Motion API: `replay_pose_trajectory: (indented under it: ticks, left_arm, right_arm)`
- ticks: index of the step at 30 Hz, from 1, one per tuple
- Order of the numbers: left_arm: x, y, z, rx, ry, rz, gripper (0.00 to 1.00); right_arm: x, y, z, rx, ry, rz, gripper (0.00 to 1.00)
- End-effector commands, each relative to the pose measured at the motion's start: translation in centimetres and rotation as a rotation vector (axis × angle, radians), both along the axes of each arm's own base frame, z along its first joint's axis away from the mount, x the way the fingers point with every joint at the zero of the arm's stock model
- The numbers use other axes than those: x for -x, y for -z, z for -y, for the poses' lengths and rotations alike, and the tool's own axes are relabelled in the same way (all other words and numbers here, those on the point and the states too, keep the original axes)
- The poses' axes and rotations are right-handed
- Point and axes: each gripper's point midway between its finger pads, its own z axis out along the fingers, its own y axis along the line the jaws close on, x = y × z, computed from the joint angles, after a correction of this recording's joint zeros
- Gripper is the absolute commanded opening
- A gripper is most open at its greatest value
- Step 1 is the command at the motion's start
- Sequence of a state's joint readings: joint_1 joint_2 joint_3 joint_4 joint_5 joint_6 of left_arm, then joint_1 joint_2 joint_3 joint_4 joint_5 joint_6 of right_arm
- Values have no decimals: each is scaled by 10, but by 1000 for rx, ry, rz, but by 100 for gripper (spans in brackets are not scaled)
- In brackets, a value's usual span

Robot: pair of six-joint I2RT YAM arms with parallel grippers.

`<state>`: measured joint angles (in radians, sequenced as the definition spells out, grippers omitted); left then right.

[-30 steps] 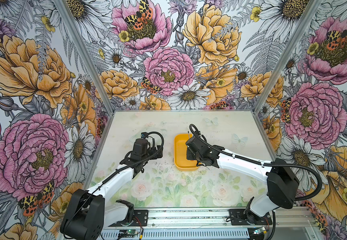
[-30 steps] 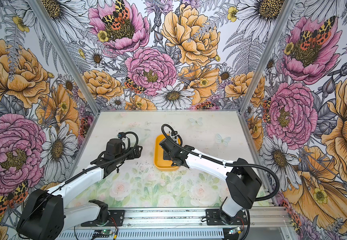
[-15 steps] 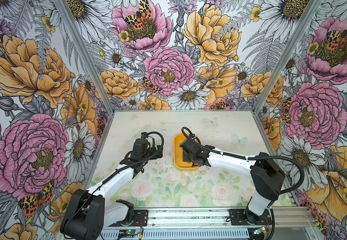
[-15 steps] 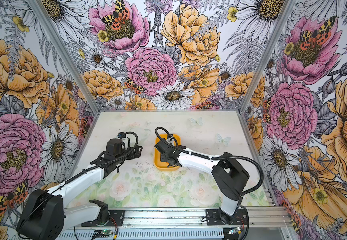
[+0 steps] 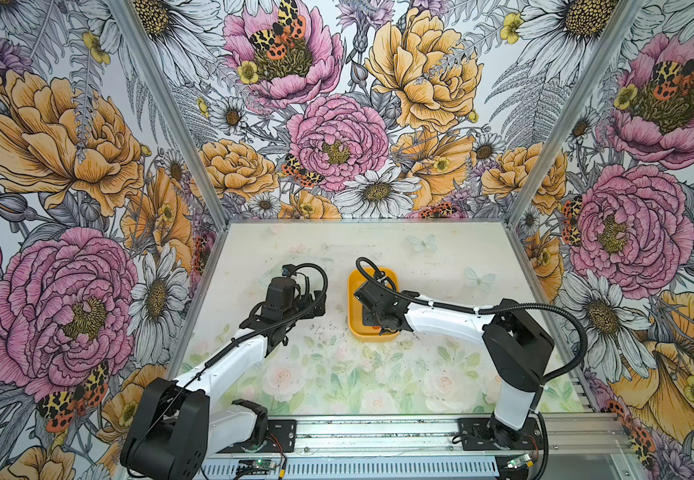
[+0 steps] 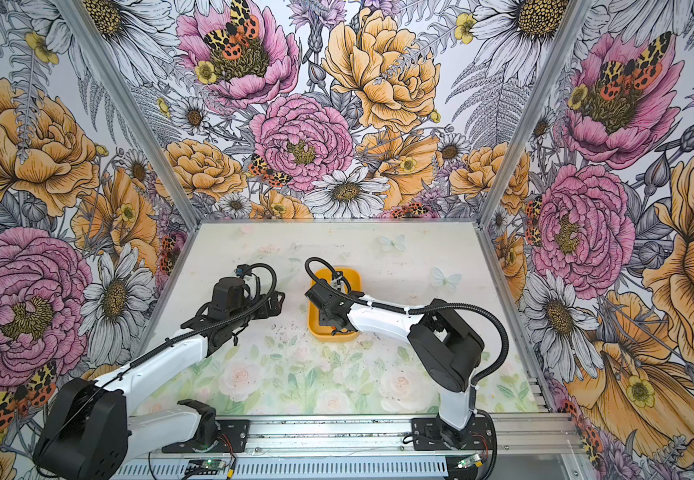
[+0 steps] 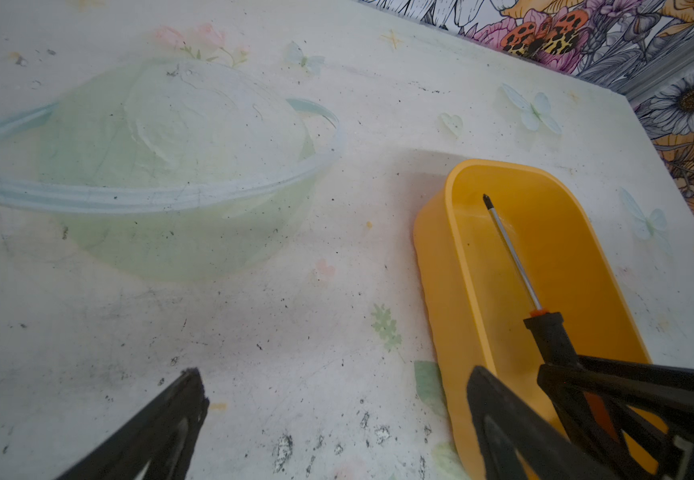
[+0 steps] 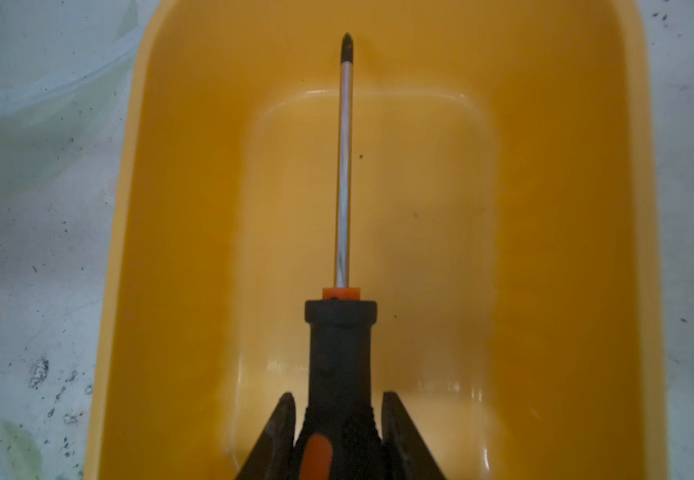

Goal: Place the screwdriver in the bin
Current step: 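Carry the screwdriver over the yellow bin with the right gripper, then lower the screwdriver into the bin and open the right gripper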

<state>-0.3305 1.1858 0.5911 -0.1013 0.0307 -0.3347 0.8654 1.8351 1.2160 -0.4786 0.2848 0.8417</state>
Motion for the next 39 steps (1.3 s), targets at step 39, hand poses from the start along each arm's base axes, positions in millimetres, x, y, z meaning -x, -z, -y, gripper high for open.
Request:
replay_pose_trajectory:
  ticks: [39]
  left_arm:
    - [-2, -1, -3, -17, -12, 0, 99]
  right_arm:
    - [-17, 36, -7, -14, 57, -75, 0]
